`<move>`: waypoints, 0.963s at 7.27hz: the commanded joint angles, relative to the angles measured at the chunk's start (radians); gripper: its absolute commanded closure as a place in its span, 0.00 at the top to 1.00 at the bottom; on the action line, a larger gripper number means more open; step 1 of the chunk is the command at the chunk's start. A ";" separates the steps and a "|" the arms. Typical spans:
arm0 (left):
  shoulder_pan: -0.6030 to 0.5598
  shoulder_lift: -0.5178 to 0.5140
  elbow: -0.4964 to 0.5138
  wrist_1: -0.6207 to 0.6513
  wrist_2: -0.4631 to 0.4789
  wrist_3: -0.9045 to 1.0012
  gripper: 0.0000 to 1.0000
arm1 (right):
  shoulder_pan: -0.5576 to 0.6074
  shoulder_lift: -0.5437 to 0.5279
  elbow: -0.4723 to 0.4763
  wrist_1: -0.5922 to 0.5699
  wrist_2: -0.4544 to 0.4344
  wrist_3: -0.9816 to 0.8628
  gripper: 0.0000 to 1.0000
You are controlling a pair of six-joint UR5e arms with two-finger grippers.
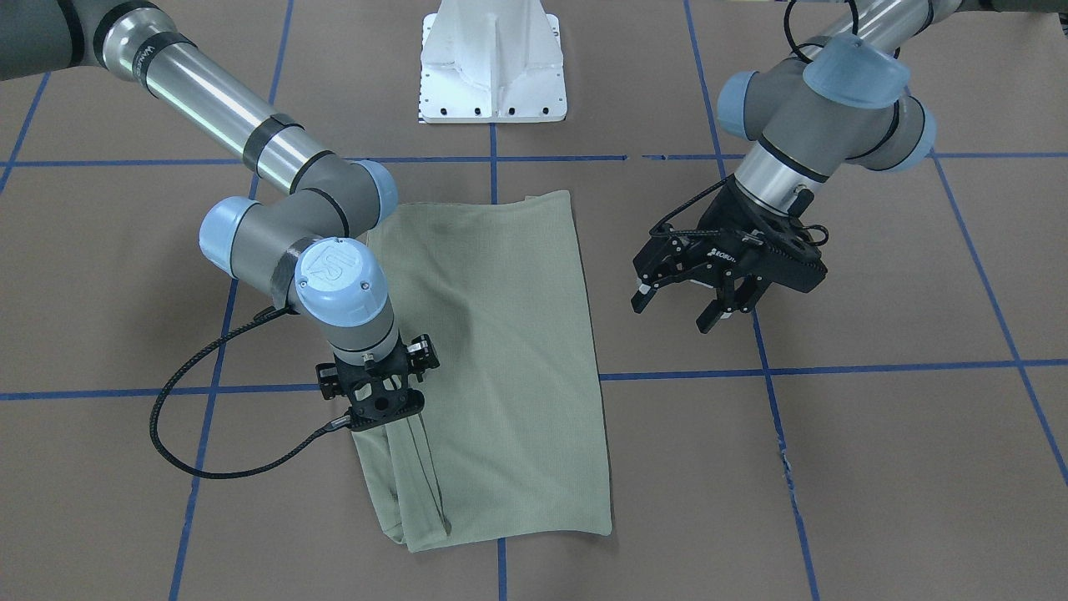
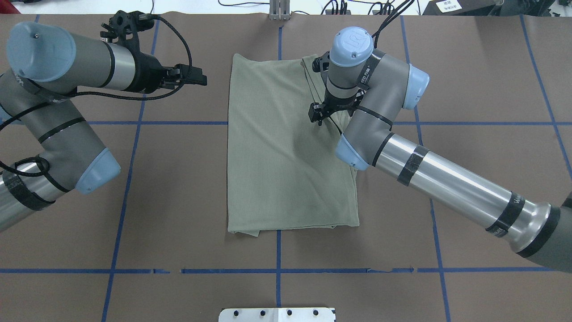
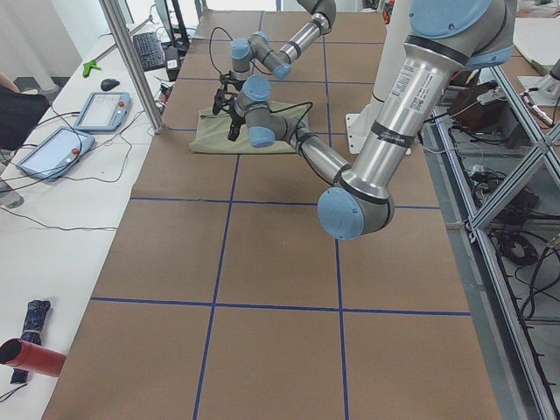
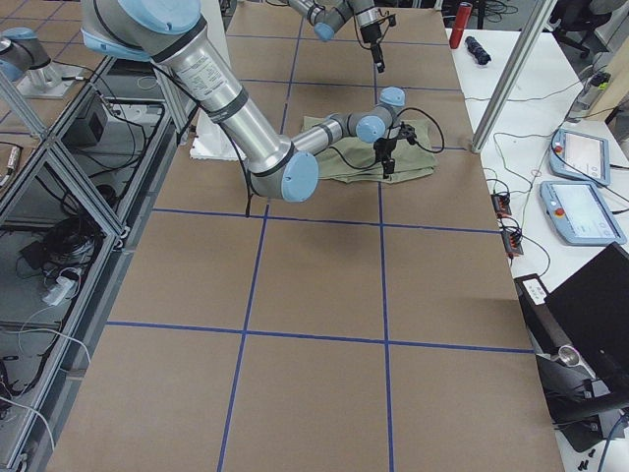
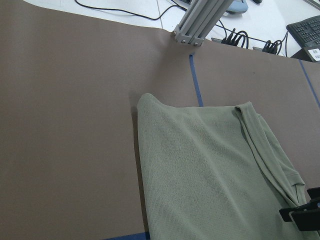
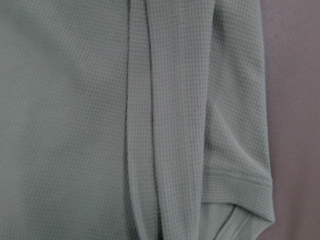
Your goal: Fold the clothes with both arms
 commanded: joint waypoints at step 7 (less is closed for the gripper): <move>0.002 -0.010 0.000 -0.002 0.001 -0.004 1.00 | 0.095 -0.037 -0.025 0.000 0.005 -0.117 1.00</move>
